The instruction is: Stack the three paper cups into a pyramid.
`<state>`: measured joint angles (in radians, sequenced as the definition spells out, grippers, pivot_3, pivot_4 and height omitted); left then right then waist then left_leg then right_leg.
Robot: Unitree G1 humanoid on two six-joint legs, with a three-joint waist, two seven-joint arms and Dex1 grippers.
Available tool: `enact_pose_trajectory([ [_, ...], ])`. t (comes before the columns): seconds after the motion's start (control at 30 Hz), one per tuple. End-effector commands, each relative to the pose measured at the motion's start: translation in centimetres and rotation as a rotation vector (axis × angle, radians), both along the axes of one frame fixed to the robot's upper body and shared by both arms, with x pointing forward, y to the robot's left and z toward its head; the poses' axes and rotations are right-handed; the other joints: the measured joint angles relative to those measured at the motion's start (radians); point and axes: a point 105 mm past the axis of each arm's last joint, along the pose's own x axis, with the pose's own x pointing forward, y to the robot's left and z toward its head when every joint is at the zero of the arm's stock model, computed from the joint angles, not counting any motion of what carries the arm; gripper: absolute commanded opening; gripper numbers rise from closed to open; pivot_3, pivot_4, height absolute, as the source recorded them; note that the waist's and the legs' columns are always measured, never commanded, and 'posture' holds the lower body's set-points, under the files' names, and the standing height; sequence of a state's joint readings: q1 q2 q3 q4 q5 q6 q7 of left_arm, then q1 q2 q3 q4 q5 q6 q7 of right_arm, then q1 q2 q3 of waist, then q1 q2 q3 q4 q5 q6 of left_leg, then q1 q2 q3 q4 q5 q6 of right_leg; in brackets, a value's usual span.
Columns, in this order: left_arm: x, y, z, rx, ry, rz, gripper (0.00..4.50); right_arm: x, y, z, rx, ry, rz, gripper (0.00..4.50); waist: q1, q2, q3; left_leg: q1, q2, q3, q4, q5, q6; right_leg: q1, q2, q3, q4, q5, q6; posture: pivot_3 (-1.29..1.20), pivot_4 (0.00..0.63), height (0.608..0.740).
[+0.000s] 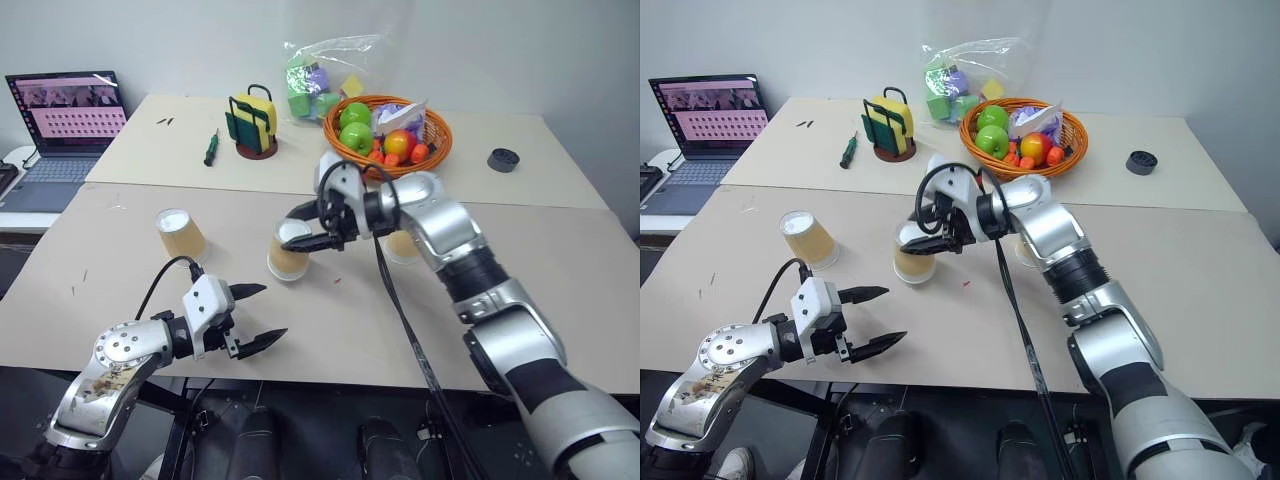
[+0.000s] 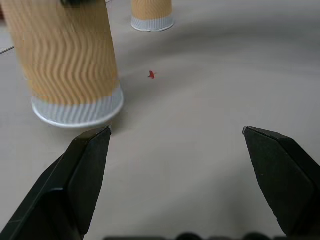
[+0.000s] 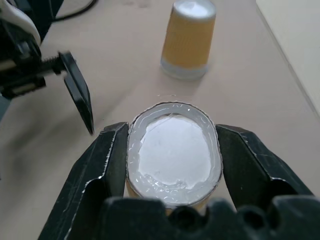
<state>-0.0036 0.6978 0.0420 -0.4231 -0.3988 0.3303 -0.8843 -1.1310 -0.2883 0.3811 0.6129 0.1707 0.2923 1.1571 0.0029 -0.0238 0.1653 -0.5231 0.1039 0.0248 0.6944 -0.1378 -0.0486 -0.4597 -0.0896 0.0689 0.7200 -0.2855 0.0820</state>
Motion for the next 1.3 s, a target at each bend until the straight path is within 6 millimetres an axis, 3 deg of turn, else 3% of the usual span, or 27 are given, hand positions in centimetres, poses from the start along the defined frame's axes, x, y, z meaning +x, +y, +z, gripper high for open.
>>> enact_pose_trajectory([
  [0.03, -0.5, -0.8, 1.9, -0.01, -0.082, -0.039, 4.5, 1.0, 1.2, 0.6, -0.034, -0.077, 0.021, 2.47, -0.004, 0.001, 0.0, 0.0, 0.0, 0.0, 0.0, 0.0, 0.0, 0.0, 0.0, 0.0, 0.0, 0.0, 0.0, 0.0, 0.15, 0.661],
  [0.17, -0.7, -0.9, 1.7, -0.006, -0.079, -0.038, 4.5, 1.7, 1.8, 0.5, -0.033, -0.085, 0.0, 2.47, -0.016, 0.001, 0.0, 0.001, 0.0, 0.0, 0.0, 0.0, -0.001, -0.001, 0.0, 0.0, 0.005, -0.001, -0.001, 0.0, 0.15, 0.661],
  [0.23, -0.7, -1.0, 1.7, -0.006, -0.079, -0.039, 4.5, 1.7, 1.6, 1.2, -0.014, -0.09, 0.007, 3.46, -0.017, 0.001, 0.0, 0.002, 0.0, 0.0, 0.0, -0.001, -0.002, -0.002, 0.0, 0.0, 0.007, -0.003, -0.004, 0.0, 0.15, 0.661],
  [0.33, -0.7, -1.0, 1.7, -0.002, -0.077, -0.042, 4.5, 1.5, 0.6, 3.3, 0.047, -0.121, 0.011, 4.41, -0.015, 0.001, 0.0, 0.001, 0.0, 0.0, 0.0, -0.001, -0.003, -0.003, 0.0, 0.0, 0.008, -0.005, -0.007, 0.0, 0.15, 0.661],
  [0.43, -0.6, -1.0, 1.7, 0.002, -0.077, -0.045, 4.5, 0.1, -2.0, 6.0, 0.13, -0.14, 0.014, 4.46, -0.007, 0.001, 0.001, -0.002, 0.0, 0.0, 0.0, 0.0, -0.002, -0.006, 0.0, 0.0, 0.009, -0.004, -0.003, 0.0, 0.15, 0.661],
  [0.57, -0.6, -0.9, 1.6, 0.005, -0.079, -0.039, 4.5, -4.3, -8.0, 8.8, 0.245, -0.109, -0.016, 4.46, 0.015, 0.0, 0.001, -0.003, 0.0, 0.0, 0.0, 0.0, -0.002, -0.007, 0.0, 0.0, 0.011, -0.005, -0.001, 0.0, 0.15, 0.661],
  [0.67, -0.6, -0.7, 1.4, 0.005, -0.077, -0.027, 4.5, -7.7, -12.4, 7.8, 0.26, -0.028, -0.108, 4.46, 0.02, 0.0, 0.001, -0.003, 0.0, -0.001, 0.0, -0.001, -0.002, -0.007, 0.0, 0.0, 0.012, -0.007, -0.002, 0.0, 0.15, 0.661],
  [0.83, -0.7, -0.6, 1.1, 0.008, -0.068, -0.019, 4.5, -9.8, -16.2, 3.3, 0.188, 0.077, -0.386, 4.46, 0.001, 0.0, 0.001, 0.006, 0.0, -0.001, 0.001, -0.001, -0.003, 0.001, -0.001, 0.0, 0.012, -0.012, -0.007, 0.0, 0.15, 0.661],
  [0.93, -0.5, -0.4, 1.1, 0.017, -0.065, -0.017, 4.5, -9.1, -18.1, -0.6, 0.038, 0.083, -0.585, 4.46, -0.004, 0.0, 0.001, 0.01, 0.0, 0.0, 0.001, -0.005, -0.009, 0.004, -0.001, 0.002, 0.012, -0.014, -0.004, 0.0, 0.15, 0.661],
  [1.03, -0.3, -0.5, 1.2, 0.019, -0.068, -0.026, 4.5, -4.9, -21.4, -2.7, -0.05, 0.034, -0.922, 4.46, -0.012, 0.0, 0.001, 0.013, 0.0, 0.0, 0.001, -0.005, -0.009, 0.003, -0.001, 0.002, 0.009, -0.014, -0.005, 0.0, 0.15, 0.661],
  [1.2, -0.1, -0.7, 1.3, 0.021, -0.073, -0.036, 4.5, -2.0, -21.3, -1.1, 0.063, -0.039, -1.028, 4.46, -0.013, 0.0, 0.001, 0.008, 0.0, 0.0, 0.0, -0.001, -0.002, 0.004, -0.001, 0.001, 0.007, -0.011, -0.006, 0.0, 0.15, 0.661],
  [1.3, 0.1, -0.7, 1.4, 0.02, -0.078, -0.036, 4.5, -1.2, -20.2, 0.5, 0.153, -0.027, -1.005, 4.46, -0.014, 0.0, 0.001, 0.004, 0.0, 0.0, 0.0, -0.001, -0.001, 0.001, 0.0, 0.001, 0.008, -0.008, -0.003, 0.0, 0.15, 0.661],
])
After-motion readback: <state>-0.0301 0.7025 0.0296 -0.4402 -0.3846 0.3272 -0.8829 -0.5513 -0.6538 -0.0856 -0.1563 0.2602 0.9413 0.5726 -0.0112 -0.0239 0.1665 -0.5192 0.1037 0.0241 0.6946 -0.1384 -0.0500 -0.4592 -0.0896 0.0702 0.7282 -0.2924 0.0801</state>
